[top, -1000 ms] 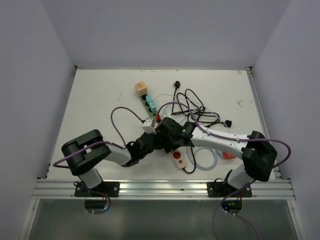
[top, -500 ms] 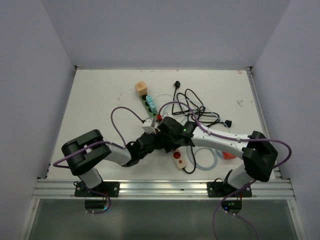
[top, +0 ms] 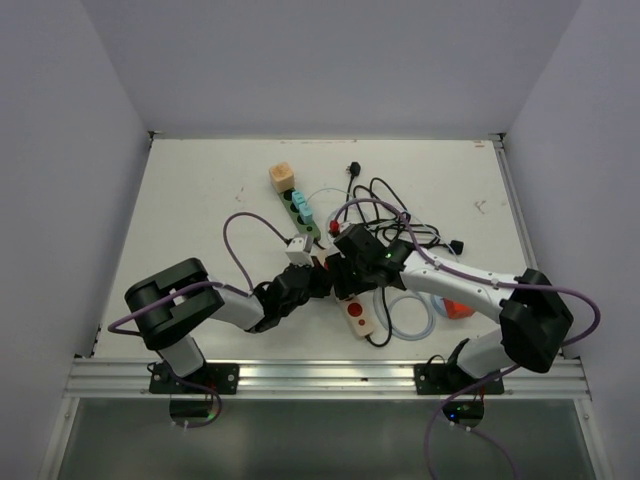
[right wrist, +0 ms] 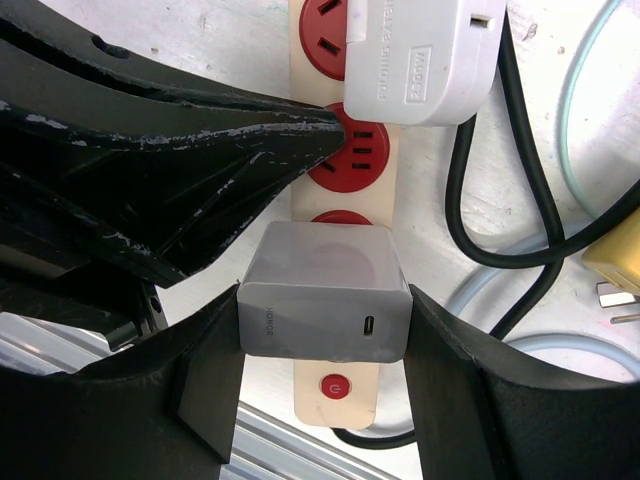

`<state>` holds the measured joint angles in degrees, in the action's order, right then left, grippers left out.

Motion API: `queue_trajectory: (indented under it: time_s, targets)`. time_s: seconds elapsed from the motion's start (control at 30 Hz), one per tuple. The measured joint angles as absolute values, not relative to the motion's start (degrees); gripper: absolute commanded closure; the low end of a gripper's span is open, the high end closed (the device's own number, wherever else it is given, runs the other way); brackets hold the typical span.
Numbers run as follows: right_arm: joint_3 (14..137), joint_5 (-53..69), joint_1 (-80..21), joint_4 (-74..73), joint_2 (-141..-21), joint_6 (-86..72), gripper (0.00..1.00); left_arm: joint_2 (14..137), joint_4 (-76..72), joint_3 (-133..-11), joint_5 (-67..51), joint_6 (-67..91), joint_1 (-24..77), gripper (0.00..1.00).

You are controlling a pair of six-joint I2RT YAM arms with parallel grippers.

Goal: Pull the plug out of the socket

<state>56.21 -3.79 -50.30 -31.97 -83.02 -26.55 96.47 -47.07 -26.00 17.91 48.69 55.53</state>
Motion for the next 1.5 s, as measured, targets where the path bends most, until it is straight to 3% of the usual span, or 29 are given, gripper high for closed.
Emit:
queue_trajectory:
  time_s: [0.3,0.73,1.5]
  targets:
    - [61.1,-11.5,-56.3,-36.2,-88.1,-26.8,1.0,96.5,-46.4,-25.9,17.9,48.6,55.5,1.0]
    - [62.0,-13.6,-57.2,-37.3,-88.9,-27.2,1.0,96.5,-46.4,-25.9,18.0,48.6,55.5,1.0]
    - [58.8,-7.3,-52.4,-34.9,-84.9,-27.4,1.0,96.6,-46.6,-26.4,17.8,48.6,55.5,1.0]
